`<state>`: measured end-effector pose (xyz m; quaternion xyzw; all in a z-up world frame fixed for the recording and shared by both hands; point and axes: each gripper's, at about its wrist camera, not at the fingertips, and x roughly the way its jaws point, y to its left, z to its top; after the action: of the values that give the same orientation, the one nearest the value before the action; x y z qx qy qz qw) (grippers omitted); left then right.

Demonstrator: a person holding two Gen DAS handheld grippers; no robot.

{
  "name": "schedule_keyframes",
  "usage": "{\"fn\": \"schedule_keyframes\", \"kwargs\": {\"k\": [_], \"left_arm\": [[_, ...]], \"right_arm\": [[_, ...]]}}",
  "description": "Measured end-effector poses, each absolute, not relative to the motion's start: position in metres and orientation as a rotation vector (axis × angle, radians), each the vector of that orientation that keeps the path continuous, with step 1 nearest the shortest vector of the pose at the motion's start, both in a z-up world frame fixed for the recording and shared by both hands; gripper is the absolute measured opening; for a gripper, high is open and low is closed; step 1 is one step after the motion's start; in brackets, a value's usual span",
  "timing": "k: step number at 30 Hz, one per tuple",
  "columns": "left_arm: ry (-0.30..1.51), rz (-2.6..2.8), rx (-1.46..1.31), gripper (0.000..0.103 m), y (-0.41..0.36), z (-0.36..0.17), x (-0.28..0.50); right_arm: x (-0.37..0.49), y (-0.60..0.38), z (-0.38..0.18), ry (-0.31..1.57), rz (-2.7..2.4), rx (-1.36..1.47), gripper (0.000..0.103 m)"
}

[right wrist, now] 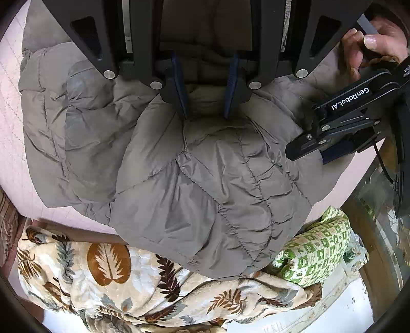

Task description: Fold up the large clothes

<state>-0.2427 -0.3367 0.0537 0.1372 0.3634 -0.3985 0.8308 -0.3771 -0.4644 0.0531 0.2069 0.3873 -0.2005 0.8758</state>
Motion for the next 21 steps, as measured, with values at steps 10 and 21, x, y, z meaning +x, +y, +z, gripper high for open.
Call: {"fn": "schedule_keyframes", "kwargs": {"k": [10, 21], "left_arm": [[0.763, -0.858, 0.253, 0.073, -0.332, 0.061, -0.242], [0.704, -0.875, 0.184, 0.073, -0.296, 0.112, -0.260]], "right_arm": [[-0.379, -0.462, 0.062, 0.795, -0.414, 0.429, 0.031], [-0.419, -0.430, 0.089, 0.774, -0.392, 0.468, 0.031]]}}
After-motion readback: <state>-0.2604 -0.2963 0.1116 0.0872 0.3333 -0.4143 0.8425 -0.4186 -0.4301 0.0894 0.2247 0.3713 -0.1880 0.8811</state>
